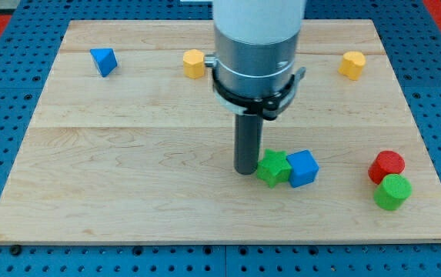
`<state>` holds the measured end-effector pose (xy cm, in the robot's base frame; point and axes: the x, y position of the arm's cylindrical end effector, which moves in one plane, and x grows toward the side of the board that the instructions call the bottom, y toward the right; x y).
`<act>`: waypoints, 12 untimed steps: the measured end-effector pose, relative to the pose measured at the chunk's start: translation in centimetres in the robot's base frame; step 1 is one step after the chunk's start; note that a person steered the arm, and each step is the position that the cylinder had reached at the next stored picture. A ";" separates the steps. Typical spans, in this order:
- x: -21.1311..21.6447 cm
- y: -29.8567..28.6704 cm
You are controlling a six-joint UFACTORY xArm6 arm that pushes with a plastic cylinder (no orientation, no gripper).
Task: Push the green star along with the blue cube into the red circle
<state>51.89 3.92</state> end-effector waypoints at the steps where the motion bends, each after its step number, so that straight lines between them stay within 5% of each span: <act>1: 0.2 2.2; 7: 5.1 11.0; 12: 4.1 10.7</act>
